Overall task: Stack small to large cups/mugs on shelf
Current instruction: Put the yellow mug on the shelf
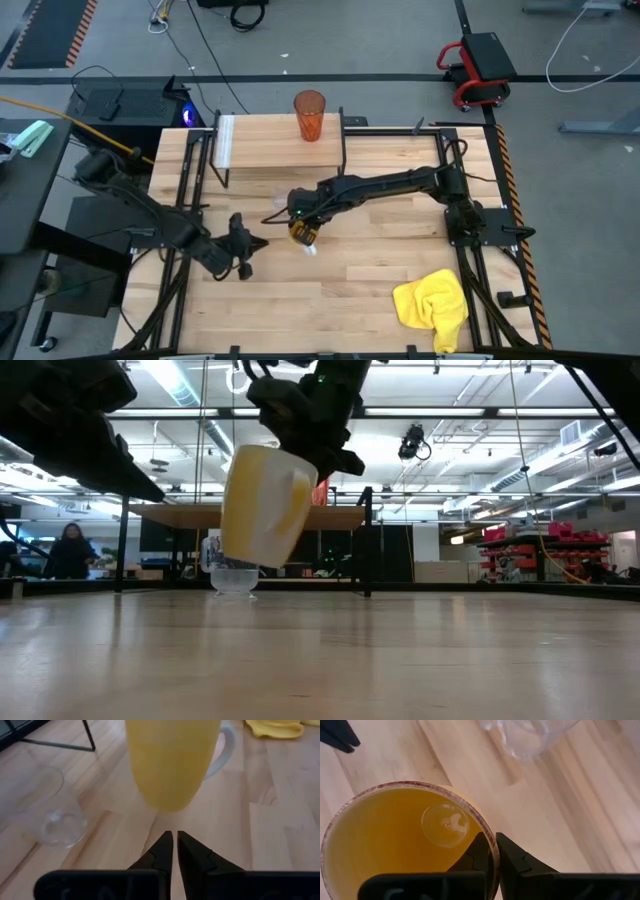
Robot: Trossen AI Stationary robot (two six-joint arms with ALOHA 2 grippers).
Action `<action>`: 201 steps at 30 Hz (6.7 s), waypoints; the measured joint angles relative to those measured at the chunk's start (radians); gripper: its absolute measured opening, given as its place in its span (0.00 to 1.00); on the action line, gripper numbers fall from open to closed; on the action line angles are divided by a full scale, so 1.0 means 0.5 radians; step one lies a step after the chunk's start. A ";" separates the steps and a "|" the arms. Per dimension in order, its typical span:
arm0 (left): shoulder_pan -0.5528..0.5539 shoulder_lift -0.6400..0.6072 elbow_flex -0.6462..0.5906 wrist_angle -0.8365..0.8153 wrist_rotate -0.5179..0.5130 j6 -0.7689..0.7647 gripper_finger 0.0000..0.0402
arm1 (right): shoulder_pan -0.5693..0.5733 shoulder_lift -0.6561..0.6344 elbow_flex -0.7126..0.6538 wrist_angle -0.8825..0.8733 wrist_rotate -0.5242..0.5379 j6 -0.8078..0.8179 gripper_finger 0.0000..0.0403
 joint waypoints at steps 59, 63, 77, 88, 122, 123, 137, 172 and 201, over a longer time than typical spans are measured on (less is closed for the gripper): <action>0.075 0.108 0.005 0.241 -0.007 0.641 0.17 | 0.033 0.139 0.158 0.006 0.034 -0.306 0.24; 0.116 0.108 0.005 0.241 -0.007 0.606 0.19 | 0.026 0.113 0.159 -0.011 0.096 -0.307 0.24; 0.597 0.107 0.859 -0.934 0.496 0.232 0.19 | 0.108 -0.112 0.158 -0.631 0.450 -0.033 0.24; 0.929 0.129 1.029 -1.251 1.050 0.185 0.21 | 0.539 -0.527 -0.092 -0.930 1.048 0.513 0.24; 1.256 0.863 1.290 -1.292 1.410 0.283 0.25 | 0.663 -1.292 -2.108 0.944 0.886 0.683 0.24; 1.260 0.871 1.289 -1.299 1.419 0.282 0.25 | 0.663 -1.292 -2.108 0.954 0.887 0.681 0.24; 1.260 0.884 1.291 -1.279 1.429 0.292 0.16 | 0.663 -1.291 -2.108 0.973 0.888 0.652 0.24; 1.506 0.846 2.620 -2.635 0.795 0.506 0.05 | 0.663 -1.290 -2.108 0.966 0.886 0.584 0.21; 2.686 1.093 2.717 -2.426 1.323 1.189 0.05 | 0.343 -1.290 -2.107 1.046 0.752 0.193 0.15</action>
